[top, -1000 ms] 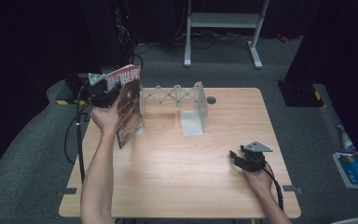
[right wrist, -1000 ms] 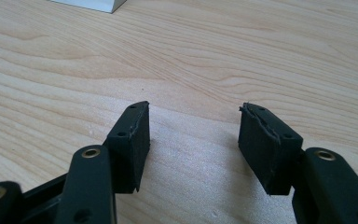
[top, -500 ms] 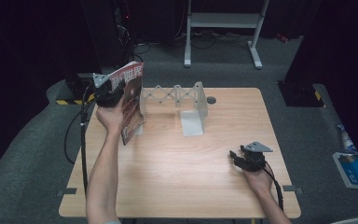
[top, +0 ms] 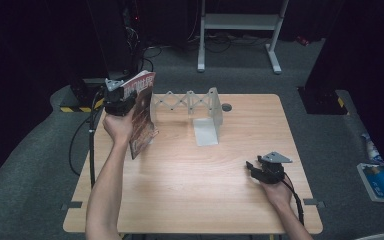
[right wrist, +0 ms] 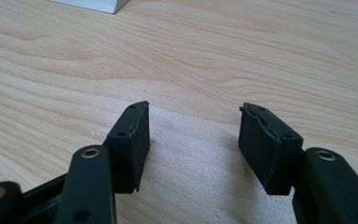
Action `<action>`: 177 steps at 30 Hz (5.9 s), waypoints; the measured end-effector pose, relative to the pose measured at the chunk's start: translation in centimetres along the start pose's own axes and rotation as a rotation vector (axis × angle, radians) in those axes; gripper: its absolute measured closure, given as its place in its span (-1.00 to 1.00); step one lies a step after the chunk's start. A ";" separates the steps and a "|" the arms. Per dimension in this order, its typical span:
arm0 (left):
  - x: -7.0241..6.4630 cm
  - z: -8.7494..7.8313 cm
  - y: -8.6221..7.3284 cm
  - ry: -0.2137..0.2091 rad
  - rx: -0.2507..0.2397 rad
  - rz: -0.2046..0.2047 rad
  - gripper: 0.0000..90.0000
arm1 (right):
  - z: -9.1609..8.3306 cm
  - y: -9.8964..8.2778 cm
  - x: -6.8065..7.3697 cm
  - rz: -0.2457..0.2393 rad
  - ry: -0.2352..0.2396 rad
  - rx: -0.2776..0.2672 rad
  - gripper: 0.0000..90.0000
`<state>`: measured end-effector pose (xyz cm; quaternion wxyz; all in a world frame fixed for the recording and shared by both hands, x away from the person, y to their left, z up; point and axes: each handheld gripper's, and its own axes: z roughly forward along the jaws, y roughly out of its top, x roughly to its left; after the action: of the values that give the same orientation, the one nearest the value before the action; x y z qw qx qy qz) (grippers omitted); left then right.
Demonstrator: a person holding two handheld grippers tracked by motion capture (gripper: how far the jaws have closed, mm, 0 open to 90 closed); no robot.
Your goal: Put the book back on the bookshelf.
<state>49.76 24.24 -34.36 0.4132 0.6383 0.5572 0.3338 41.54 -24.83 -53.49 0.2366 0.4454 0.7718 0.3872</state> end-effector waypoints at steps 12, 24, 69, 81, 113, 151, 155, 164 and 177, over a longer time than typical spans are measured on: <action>-0.3 -0.2 0.8 0.006 0.128 0.062 0.83 | 0.0 0.0 0.0 0.000 0.000 0.001 -0.04; 0.2 -0.5 1.4 -0.010 0.232 0.044 0.83 | 0.0 0.0 0.0 -0.002 0.001 0.000 -0.04; 1.3 -2.8 -0.6 0.004 0.052 -0.054 0.87 | -0.1 0.0 0.0 0.000 -0.001 0.003 -0.04; 0.9 -2.3 -1.5 0.014 -0.004 -0.041 0.87 | -0.1 0.0 0.0 0.000 -0.001 0.003 -0.04; 1.5 -1.7 -0.9 -0.019 0.161 0.002 0.81 | -0.1 0.0 0.0 -0.001 0.001 0.003 -0.04; 5.4 -2.1 -2.4 0.113 0.173 -0.007 0.20 | 0.0 0.0 0.0 -0.001 0.001 0.001 -0.04; 5.8 -2.6 -2.5 0.095 0.152 -0.032 0.03 | 0.0 0.0 0.0 -0.001 0.001 0.001 -0.04; 6.4 -4.2 -2.9 0.051 0.115 -0.062 -0.24 | 0.0 0.0 0.0 -0.005 0.001 0.001 -0.05; 6.7 -6.4 -3.9 0.025 0.067 -0.078 -0.35 | 0.0 0.0 0.0 -0.003 0.001 0.001 -0.05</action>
<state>43.42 32.04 -35.30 0.3973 0.6254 0.5976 0.3066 41.53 -24.85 -53.48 0.2366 0.4443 0.7727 0.3868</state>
